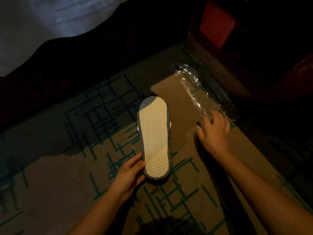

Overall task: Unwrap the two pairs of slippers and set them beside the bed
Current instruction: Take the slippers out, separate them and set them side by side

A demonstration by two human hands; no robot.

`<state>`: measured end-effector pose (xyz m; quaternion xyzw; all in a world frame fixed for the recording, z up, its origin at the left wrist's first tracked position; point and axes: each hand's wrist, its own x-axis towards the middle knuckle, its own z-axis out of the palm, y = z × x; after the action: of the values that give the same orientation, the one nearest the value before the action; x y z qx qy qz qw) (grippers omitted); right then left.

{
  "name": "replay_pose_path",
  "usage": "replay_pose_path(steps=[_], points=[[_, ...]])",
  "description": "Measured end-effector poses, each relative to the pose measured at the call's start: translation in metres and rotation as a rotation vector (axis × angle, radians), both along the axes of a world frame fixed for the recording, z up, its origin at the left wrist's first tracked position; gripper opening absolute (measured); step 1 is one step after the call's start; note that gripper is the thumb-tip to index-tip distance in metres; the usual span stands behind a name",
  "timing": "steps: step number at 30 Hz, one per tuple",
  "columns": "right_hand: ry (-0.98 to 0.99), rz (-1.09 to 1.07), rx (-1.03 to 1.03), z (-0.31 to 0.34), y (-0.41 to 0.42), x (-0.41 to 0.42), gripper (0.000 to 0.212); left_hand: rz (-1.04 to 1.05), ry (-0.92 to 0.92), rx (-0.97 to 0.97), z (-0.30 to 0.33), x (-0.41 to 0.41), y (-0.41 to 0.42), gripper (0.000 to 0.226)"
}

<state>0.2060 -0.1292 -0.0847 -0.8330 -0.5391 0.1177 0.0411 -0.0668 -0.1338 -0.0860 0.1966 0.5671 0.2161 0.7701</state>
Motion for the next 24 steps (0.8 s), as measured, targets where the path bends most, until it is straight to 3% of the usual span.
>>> replay_pose_path(steps=[1,3,5,6,9,11,13,15,18,21,24], points=[[0.145,-0.008,0.033,0.008,-0.001,-0.014,0.047,-0.002,-0.012,-0.003,0.002,0.002,0.001,0.029],[0.693,-0.102,-0.005,0.02,-0.005,-0.046,0.048,-0.029,-0.036,-0.009,0.004,0.005,0.002,0.028],[1.29,-0.336,-0.118,0.032,-0.008,-0.073,0.041,-0.073,-0.045,-0.008,0.007,0.009,0.003,0.026],[1.44,-0.443,-0.122,0.032,-0.009,-0.081,0.038,-0.099,0.016,0.027,0.009,0.011,0.003,0.025],[1.333,-0.417,-0.032,0.03,-0.014,-0.095,0.027,-0.272,0.51,0.414,0.008,0.015,0.007,0.067],[1.263,-0.343,0.012,0.029,-0.019,-0.106,0.026,-0.289,0.628,0.637,0.02,0.022,0.012,0.062],[1.283,-0.249,0.045,0.03,-0.023,-0.115,0.032,-0.317,0.603,0.635,0.032,0.033,0.017,0.053],[1.274,-0.172,0.01,0.028,-0.027,-0.12,0.038,-0.315,0.657,0.513,0.038,0.04,0.022,0.055],[1.3,-0.174,-0.05,0.029,-0.027,-0.117,0.041,-0.344,0.671,0.438,0.038,0.038,0.026,0.055],[1.369,-0.18,-0.108,0.027,-0.024,-0.111,0.032,-0.305,0.532,0.436,0.04,0.031,0.028,0.051],[1.377,-0.205,-0.09,0.027,-0.023,-0.103,0.031,-0.172,0.304,0.29,0.038,0.025,0.029,0.039]])
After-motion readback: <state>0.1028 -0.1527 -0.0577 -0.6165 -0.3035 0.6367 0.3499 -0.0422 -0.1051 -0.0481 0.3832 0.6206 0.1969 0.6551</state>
